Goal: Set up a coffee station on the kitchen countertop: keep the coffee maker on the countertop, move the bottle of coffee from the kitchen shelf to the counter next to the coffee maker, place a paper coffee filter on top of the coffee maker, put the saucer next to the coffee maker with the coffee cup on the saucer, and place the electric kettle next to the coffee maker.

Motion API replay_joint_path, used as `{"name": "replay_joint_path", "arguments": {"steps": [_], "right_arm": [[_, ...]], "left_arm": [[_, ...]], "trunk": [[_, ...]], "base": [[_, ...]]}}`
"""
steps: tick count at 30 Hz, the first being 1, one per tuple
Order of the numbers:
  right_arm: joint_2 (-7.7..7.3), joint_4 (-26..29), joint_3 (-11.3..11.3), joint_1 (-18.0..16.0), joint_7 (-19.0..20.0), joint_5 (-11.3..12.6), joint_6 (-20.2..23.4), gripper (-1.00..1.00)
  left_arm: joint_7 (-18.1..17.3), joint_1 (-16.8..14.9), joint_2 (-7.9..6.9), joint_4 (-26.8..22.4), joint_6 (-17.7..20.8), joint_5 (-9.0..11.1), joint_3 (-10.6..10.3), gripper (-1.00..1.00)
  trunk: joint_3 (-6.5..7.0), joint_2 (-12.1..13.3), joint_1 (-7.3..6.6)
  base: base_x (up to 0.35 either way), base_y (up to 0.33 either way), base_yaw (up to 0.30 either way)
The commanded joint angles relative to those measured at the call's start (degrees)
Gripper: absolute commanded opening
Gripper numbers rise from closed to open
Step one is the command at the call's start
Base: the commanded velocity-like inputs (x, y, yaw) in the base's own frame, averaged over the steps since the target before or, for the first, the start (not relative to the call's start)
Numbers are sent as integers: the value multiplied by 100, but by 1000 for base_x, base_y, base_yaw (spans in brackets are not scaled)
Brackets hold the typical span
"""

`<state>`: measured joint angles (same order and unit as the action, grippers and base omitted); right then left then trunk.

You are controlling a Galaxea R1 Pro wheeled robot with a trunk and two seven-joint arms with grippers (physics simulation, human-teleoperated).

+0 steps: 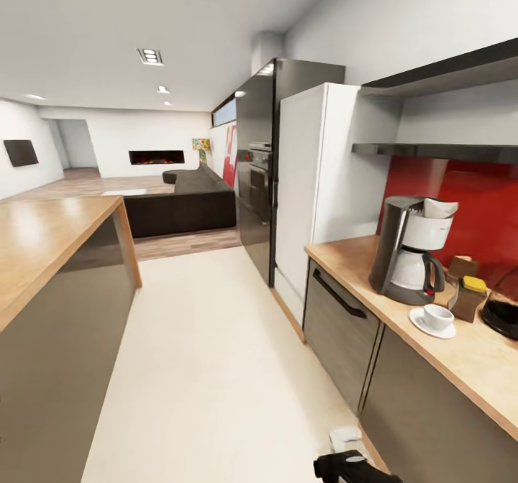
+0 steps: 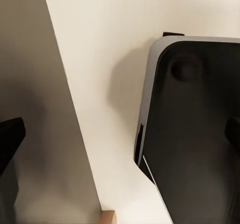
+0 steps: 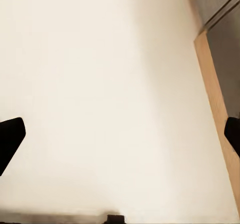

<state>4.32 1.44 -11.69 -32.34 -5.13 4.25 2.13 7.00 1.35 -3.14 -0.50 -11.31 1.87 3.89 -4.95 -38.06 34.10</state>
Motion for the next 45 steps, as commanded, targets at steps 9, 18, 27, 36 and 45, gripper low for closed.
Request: {"name": "replay_joint_path", "arguments": {"steps": [9, 18, 27, 36, 45], "right_arm": [[-262, 1, -49, 1100, -21, 64, 63, 100], [-283, -3, -36, 1884, -4, 76, 211, 100], [-501, -4, -34, 2252, 1149, 76, 909, 100], [-515, 4, -31, 2422, 1245, 83, 974, 100], [-518, 5, -21, 2425, 1227, 93, 963, 100]], "left_arm": [[-6, 17, 64, 67, -5, 52, 65, 100], [-38, 45, 151, 279, 707, 41, 59, 100], [-49, 52, 164, 320, 1895, 58, 66, 100], [-58, 58, 157, 308, 1856, 68, 68, 100], [-58, 58, 152, 305, 1843, 68, 68, 100]], "trunk": [[-3, -7, 2], [-3, -7, 2], [-3, -7, 2], [-3, -7, 2], [-3, -7, 2]], "base": [[0, 0, 15], [0, 0, 0], [0, 0, 0], [0, 0, 0], [0, 0, 0]]}}
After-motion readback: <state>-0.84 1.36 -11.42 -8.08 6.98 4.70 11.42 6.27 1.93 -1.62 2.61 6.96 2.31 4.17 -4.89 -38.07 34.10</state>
